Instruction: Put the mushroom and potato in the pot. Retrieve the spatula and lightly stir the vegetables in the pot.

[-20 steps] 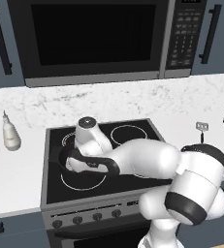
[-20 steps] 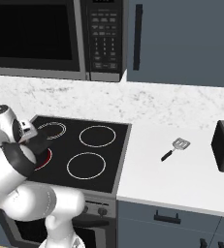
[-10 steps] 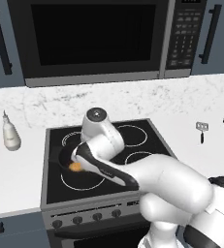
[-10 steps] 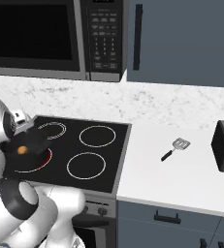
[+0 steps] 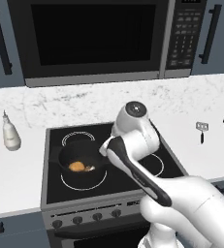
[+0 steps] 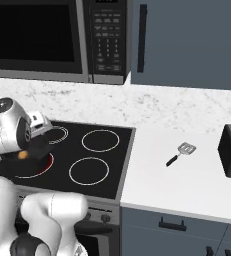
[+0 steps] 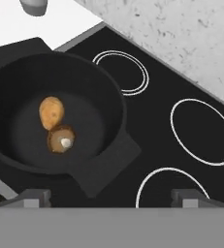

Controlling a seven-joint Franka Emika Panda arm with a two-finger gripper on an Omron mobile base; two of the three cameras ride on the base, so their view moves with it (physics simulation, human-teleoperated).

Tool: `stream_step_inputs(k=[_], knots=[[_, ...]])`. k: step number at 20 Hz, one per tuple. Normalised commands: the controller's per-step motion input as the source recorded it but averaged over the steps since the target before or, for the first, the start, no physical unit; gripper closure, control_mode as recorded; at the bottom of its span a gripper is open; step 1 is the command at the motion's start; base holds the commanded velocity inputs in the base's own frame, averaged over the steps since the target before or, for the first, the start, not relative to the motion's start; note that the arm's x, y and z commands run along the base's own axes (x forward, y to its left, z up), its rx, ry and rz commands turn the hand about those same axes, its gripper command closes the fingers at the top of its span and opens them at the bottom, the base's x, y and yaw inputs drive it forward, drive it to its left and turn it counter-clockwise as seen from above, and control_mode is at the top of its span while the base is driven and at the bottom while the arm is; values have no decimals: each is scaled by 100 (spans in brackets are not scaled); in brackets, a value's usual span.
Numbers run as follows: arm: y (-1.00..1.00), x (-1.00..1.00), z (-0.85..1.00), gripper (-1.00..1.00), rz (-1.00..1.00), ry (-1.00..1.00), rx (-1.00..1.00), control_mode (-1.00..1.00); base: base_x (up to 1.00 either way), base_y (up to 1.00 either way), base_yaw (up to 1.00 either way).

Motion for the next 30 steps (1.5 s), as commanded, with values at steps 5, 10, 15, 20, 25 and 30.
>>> stream_step_inputs(k=[5,10,15,20,25,30], knots=[[-100,-35,8,-100,-16,-1,14,-100,0,0,0],[-100,-8,15,-100,-23,0,13,-100,0,0,0],[-100,7,10,-100,-33,0,10,-100,0,0,0],[-100,17,9,-100,-37,2,8,-100,0,0,0],[-100,18,1,-100,-35,4,9,-100,0,0,0],[-100,24,0,-100,-24,10,14,-100,0,0,0]])
